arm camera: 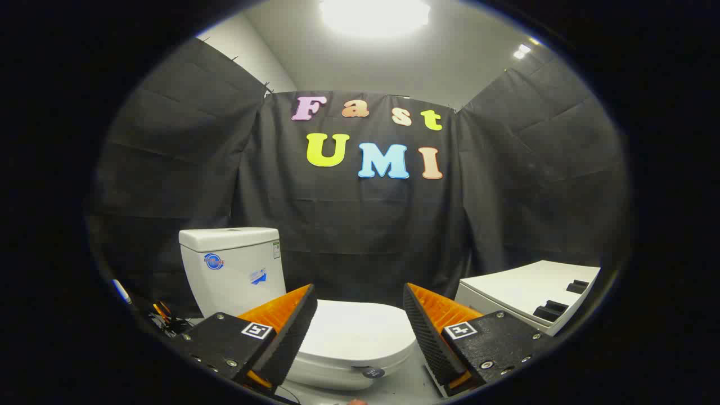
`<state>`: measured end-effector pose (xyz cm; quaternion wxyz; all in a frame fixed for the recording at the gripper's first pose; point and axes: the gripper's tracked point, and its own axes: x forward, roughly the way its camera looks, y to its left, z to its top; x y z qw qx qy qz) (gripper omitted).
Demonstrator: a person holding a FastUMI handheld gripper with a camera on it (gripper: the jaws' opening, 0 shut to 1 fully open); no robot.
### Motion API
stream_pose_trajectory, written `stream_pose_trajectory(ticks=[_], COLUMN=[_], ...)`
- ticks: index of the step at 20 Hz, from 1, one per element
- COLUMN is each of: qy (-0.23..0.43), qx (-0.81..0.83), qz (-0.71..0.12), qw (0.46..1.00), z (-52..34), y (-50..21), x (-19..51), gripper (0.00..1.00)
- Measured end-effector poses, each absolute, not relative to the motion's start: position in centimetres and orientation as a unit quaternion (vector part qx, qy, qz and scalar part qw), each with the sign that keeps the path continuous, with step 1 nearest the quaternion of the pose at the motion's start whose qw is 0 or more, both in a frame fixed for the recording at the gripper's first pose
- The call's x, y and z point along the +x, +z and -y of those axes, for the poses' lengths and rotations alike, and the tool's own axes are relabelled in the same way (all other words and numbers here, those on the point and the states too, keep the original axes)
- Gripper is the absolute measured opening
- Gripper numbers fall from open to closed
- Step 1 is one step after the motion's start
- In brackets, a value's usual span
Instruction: Open the toilet lid.
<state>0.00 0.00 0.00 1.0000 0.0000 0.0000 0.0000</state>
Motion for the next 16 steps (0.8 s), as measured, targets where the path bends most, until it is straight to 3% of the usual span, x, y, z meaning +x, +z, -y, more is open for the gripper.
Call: stream_pose_trajectory(ticks=[16], qy=[-0.014], qx=[0.000], qz=[0.044], qw=[0.999], z=[0.6], y=[3.1], x=[-0.6], gripper=[0.95])
